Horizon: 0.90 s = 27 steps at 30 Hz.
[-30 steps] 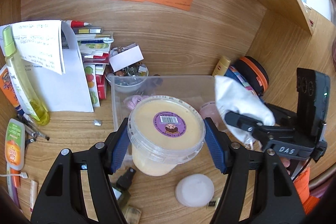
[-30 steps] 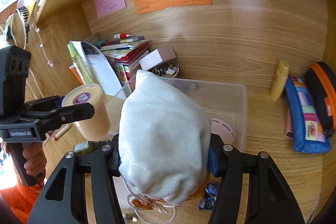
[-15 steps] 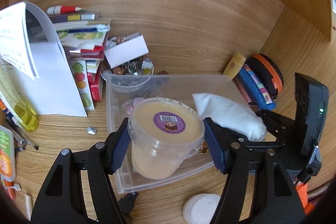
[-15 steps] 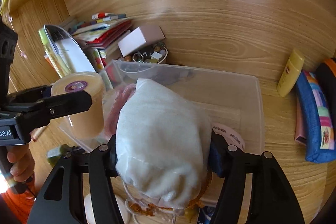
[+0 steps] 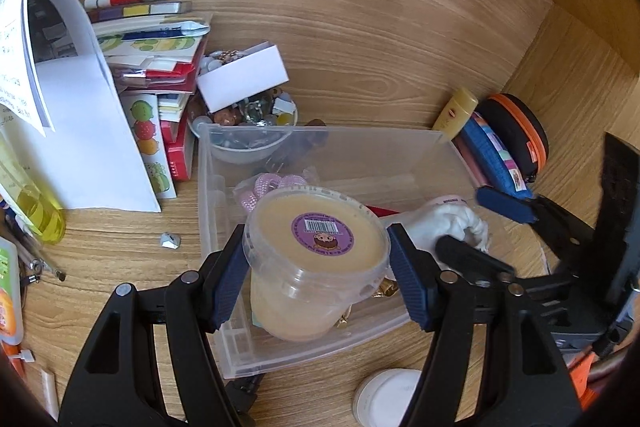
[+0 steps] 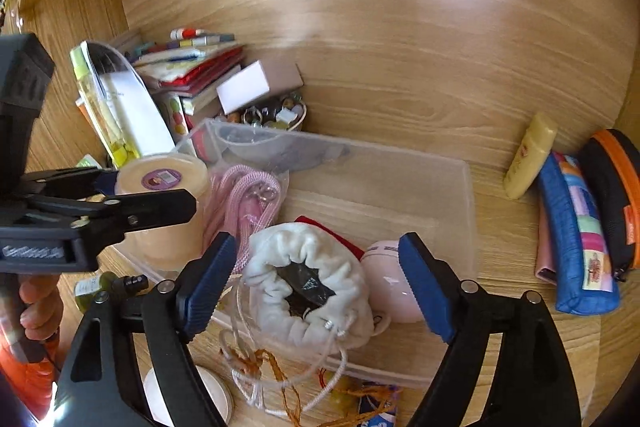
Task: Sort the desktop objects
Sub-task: 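Open both grippers to drop the white bag and cream tub into the box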
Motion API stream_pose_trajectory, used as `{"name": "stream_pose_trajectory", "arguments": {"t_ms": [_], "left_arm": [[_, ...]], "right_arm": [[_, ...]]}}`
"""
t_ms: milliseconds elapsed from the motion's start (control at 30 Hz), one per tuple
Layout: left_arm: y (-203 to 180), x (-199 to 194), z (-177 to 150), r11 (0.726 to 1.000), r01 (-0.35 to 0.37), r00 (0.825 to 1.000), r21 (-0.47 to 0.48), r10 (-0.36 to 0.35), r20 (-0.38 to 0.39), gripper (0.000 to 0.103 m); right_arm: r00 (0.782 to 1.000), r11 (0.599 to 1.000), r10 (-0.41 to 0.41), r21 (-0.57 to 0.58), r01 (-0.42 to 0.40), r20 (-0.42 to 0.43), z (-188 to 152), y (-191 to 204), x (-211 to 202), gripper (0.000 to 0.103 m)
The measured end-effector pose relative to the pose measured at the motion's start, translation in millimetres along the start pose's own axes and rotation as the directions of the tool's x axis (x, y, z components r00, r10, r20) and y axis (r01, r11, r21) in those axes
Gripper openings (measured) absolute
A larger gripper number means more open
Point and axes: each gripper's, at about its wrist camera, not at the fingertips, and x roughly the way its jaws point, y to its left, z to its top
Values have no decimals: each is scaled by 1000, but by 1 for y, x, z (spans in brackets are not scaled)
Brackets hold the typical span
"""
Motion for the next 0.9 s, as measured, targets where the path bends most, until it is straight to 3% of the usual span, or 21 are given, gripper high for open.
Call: {"name": "stream_pose_trajectory", "arguments": {"t_ms": [400, 667, 900], "left_arm": [[-15, -42, -8, 998, -11, 997, 54, 6, 80, 72], [-14, -62, -22, 997, -61, 994, 53, 55, 92, 72], [-1, -76, -49, 991, -125, 988, 57, 119, 94, 79]], "right_arm": [[995, 996, -77, -36, 79, 69, -18, -5, -50, 84], [994, 995, -92, -32, 94, 57, -36, -6, -64, 84], [993, 993, -114, -31, 115, 33, -53, -12, -71, 84]]}}
